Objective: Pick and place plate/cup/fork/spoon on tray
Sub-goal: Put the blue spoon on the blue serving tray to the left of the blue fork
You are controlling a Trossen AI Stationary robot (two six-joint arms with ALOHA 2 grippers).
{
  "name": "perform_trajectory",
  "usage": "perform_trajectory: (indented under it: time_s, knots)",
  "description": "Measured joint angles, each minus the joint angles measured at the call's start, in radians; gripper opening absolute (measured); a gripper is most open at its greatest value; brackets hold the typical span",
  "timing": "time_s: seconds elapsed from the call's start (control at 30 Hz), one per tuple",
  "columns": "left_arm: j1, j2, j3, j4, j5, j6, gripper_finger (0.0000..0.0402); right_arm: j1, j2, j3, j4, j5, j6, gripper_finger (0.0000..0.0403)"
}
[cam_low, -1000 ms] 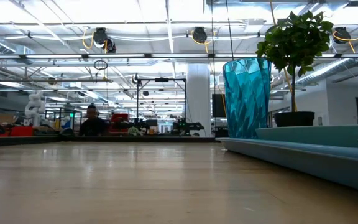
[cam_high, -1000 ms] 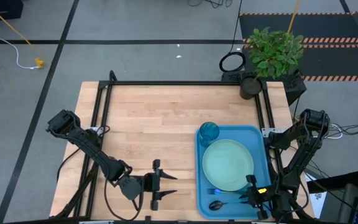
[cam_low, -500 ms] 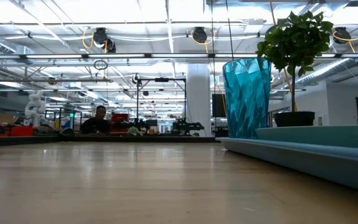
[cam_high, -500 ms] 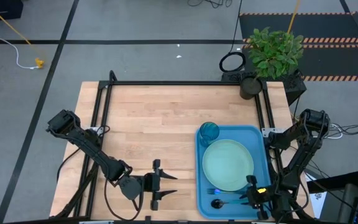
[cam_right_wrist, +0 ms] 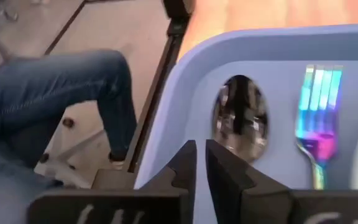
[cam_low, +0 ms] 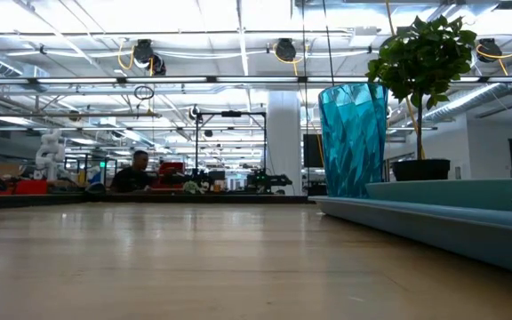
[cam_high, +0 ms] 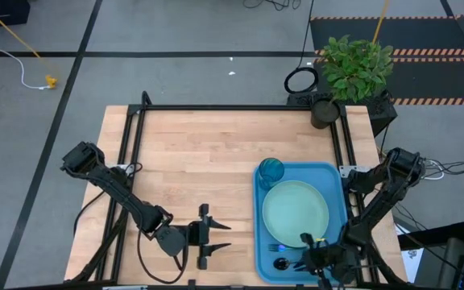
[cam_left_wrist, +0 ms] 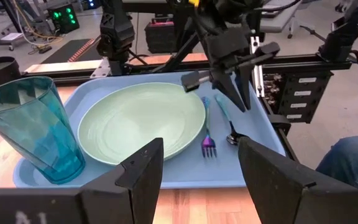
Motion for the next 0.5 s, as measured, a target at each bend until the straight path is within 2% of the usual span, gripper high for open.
perform_trajectory:
  time_s: [0.13,0.23,0.5]
  knots:
    - [0.000,0.000,0.000,-0.005,0.000,0.010,0.0211,-0.033,0.050,0.038,-0.030,-0.085,-0.051,0.0004]
    - [0.001,0.000,0.000,-0.005,0.000,0.029,0.0211,-0.050,0.072,0.052,-0.065,-0.140,-0.076,0.0003]
    - [0.033,-0.001,0.000,-0.019,0.002,0.116,0.0211,-0.056,0.031,0.052,-0.214,-0.146,-0.107,0.0001]
